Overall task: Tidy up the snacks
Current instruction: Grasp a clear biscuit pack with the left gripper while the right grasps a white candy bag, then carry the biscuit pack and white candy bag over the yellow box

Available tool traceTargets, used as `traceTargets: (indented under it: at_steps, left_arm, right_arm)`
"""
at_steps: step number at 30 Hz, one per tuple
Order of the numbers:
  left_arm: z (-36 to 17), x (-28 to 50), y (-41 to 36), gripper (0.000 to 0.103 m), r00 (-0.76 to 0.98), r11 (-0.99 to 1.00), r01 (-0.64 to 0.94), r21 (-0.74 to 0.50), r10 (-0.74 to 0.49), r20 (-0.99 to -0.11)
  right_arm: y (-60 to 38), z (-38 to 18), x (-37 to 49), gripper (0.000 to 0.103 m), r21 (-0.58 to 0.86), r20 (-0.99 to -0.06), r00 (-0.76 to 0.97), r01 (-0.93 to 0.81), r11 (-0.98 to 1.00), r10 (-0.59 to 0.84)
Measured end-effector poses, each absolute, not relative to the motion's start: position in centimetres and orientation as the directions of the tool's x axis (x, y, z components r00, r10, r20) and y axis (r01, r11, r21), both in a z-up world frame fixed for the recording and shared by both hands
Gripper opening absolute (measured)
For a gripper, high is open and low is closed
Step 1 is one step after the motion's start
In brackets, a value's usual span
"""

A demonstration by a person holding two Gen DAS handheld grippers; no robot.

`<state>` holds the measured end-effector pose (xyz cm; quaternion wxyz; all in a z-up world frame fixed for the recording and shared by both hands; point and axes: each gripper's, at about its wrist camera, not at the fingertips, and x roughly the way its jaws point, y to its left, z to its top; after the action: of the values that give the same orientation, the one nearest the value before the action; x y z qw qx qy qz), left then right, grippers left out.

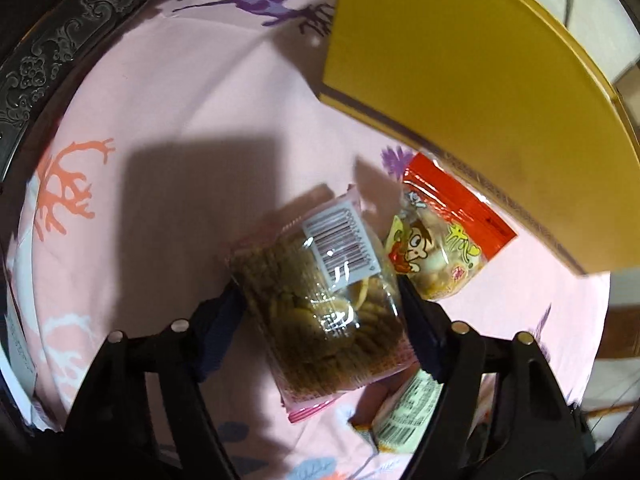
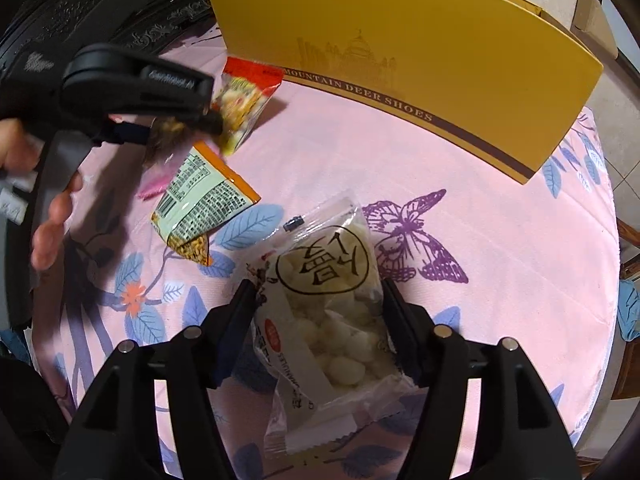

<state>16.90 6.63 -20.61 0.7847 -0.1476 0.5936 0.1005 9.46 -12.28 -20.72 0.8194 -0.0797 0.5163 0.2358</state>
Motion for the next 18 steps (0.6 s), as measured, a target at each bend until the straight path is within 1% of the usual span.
traceTargets:
  at_steps: [4,7,9,11,13,14,18]
  left_arm:
    - [-20.7,16.3,5.7,0.076,0.273,0.954,-0.288,-0.081,0.001,-0.962]
    - [-20.6,15.8,5.3,0.076,0.266,0.962,-0.259,-0.09,-0.019,-0.964]
    - [-20.6,14.9,5.1,0.073,0.27,0.965,-0.241,-0.099,-0.032,-0.962]
    - [-20.6,14.3,4.5,0.069,0.282,0.977,-0.204,-0.065,-0.005,-0.96]
    - [-20.6,13.9,3.6,0.066,0.297,0.986,-0.162,-0.027,0.023,-0.955]
    - [-20.6,13.7,3.5,0.065,0.304,0.988,-0.154,-0.025,0.023,-0.952]
    - [-20.3,12.9,3.2,0.059,0.316,0.991,-0.127,-0.036,0.006,-0.949]
  right_arm:
    - [-12.3,-20.8,9.4,0.068,0.109,-0.882,0.363,-0.465,0.879,0.301]
    - [-12.3,-20.6,9.3,0.068,0.109,-0.884,0.36,-0.463,0.88,0.298]
    - [-12.3,-20.5,9.3,0.068,0.107,-0.885,0.36,-0.459,0.882,0.295]
    - [-12.2,-20.6,9.4,0.067,0.104,-0.885,0.364,-0.455,0.884,0.291]
    - [-12.0,-20.6,9.4,0.061,0.082,-0.887,0.373,-0.45,0.889,0.27]
    - [-11.8,-20.6,9.4,0.056,0.06,-0.889,0.382,-0.451,0.891,0.254]
    - [-11.9,-20.3,9.2,0.048,0.069,-0.882,0.396,-0.427,0.902,0.255]
